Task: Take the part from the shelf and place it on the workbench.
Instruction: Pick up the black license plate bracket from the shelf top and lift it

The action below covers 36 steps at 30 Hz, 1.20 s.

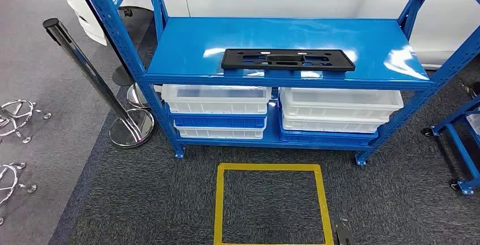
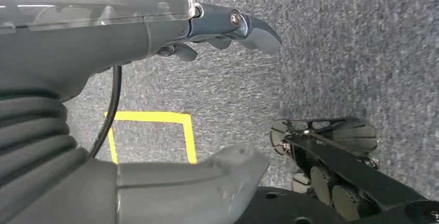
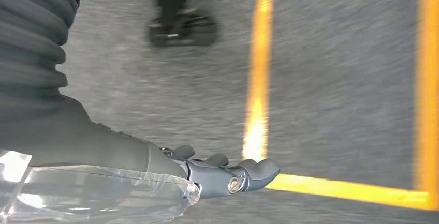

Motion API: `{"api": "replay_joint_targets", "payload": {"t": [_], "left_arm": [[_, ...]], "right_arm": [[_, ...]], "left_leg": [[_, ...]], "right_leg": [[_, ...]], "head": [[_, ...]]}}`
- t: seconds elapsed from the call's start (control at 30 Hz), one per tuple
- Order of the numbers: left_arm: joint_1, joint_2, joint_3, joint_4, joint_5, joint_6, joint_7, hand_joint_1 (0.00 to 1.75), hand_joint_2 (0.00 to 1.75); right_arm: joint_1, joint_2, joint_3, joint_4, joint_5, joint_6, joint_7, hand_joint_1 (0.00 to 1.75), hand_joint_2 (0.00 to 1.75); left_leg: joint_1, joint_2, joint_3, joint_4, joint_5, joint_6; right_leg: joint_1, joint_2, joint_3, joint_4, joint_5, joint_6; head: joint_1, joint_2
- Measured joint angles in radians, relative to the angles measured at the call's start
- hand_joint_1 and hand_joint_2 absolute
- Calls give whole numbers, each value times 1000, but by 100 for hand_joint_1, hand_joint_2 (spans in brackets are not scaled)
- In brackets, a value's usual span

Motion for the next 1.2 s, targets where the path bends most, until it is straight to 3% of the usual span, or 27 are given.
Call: {"api": "replay_joint_targets", "payload": {"t": [0.07, 0.13, 0.2, 0.3, 0.37, 0.43, 0.47, 0.53, 0.57, 0.63, 0.7, 0.77, 0.87, 0.97, 1.0, 1.03, 1.07, 1.1, 1.17, 1.2], "left_arm": [[-5, -1, 0, 1, -4, 4, -4, 0, 0], [-16, -2, 0, 3, -11, 11, -11, 0, 0], [-26, -5, 0, 6, -18, 19, -16, 0, 0], [-38, -8, 0, 8, -30, 28, -24, 0, 0], [-43, -12, 0, 9, -37, 32, -26, 0, 0], [-48, -14, 0, 9, -44, 34, -27, 0, 0], [-51, -15, 0, 10, -47, 34, -28, 0, 0], [-54, -18, 0, 10, -52, 34, -28, 0, 0], [-55, -19, 0, 10, -55, 34, -28, 0, 0], [-58, -22, 0, 10, -60, 34, -28, 0, 0], [-65, -28, -1, 11, -66, 34, -28, 0, 0], [-71, -31, -1, 11, -72, 34, -28, 0, 0], [-77, -32, -2, 12, -83, 32, -28, 0, 0], [-83, -33, -2, 14, -92, 29, -28, 0, 0], [-85, -34, -2, 15, -96, 28, -28, 0, 0], [-86, -34, -2, 16, -100, 27, -28, 0, 0], [-87, -35, -3, 16, -102, 26, -28, 0, 0], [-88, -35, -3, 16, -106, 25, -28, 0, 0], [-92, -35, -3, 16, -111, 24, -28, 0, 0], [-95, -36, -3, 17, -114, 23, -28, 0, 0]], "right_arm": [[-24, 9, -3, 1, 19, -7, -16, 0, 175], [-73, 27, -4, 3, 58, -25, -51, 0, 175], [-117, 45, 6, 3, 95, -50, -85, 0, 175], [-164, 63, 51, 0, 151, -100, -117, 0, 175], [-184, 70, 92, -6, 188, -135, -122, 0, 175], [-197, 73, 139, -13, 222, -168, -120, 0, 175], [-201, 74, 166, -18, 240, -185, -116, 0, 175], [-208, 74, 214, -27, 269, -210, -105, 0, 175], [-212, 74, 235, -33, 281, -220, -99, 0, 175], [-225, 75, 281, -46, 305, -242, -86, 0, 175], [-244, 75, 341, -63, 336, -268, -70, 0, 175], [-256, 75, 402, -83, 364, -293, -51, 0, 175], [-267, 75, 491, -122, 405, -330, -21, 0, 175], [-282, 75, 584, -160, 445, -365, 10, 0, 175], [-285, 74, 614, -172, 459, -376, 21, 0, 175], [-287, 74, 643, -183, 472, -386, 32, 0, 175], [-288, 74, 672, -195, 485, -397, 42, 0, 175], [-290, 74, 702, -207, 498, -408, 53, 0, 175], [-296, 74, 748, -228, 519, -425, 69, 0, 175], [-299, 74, 767, -237, 528, -434, 77, 0, 175]], "left_leg": [[2, 0, 34, -78, 48, 1], [2, 0, 88, -204, 105, 6], [-4, -1, 106, -254, 115, 14], [-5, -2, 109, -267, 123, 34], [-3, -1, 113, -276, 129, 48], [-6, -1, 111, -276, 129, 56], [-8, -1, 111, -275, 128, 58], [-11, -3, 112, -274, 126, 60], [-12, -4, 114, -272, 125, 60], [-14, -4, 116, -269, 121, 58], [-17, -3, 112, -262, 116, 51], [-18, -3, 107, -261, 116, 42], [-17, -2, 99, -242, 98, 27], [-8, -2, 22, -80, 16, 11], [-4, -2, -9, -20, -5, 6], [0, -2, -26, 11, -6, 2], [4, -2, -26, 4, 12, -1], [7, -2, -8, -40, 45, -3], [13, -1, 48, -165, 116, -4], [12, -2, 70, -213, 131, -4]], "right_leg": [[0, 0, 2, 0, -1, 1], [1, 1, 3, 2, -1, 7], [3, 0, -1, 2, 1, 18], [0, 1, -3, 6, -4, 35], [0, 1, -31, 69, -44, 40], [0, 2, -97, 201, -103, 39], [1, 2, -126, 257, -118, 39], [1, 2, -147, 287, -104, 37], [2, 2, -137, 259, -78, 35], [4, 2, -88, 143, -14, 26], [9, 2, -44, 35, 26, 18], [15, 3, -37, 9, 26, 14], [7, 3, -31, -6, 33, 3], [3, 2, -29, -12, 36, -4], [3, 2, -29, -11, 35, -4], [3, 2, -29, -11, 35, -4], [2, 3, -29, -10, 34, -3], [1, 4, -28, -9, 33, -1], [-1, 5, -27, -5, 29, 4], [0, 5, -28, -2, 28, 8]], "head": [[0, 0], [0, 0], [0, 0], [0, 0], [1, 0], [1, 0], [1, 0], [1, 0], [0, 0], [0, 0], [0, 0], [0, 0], [0, 0], [0, 0], [0, 0], [0, 0], [0, 0], [0, 0], [0, 0], [0, 0]]}}
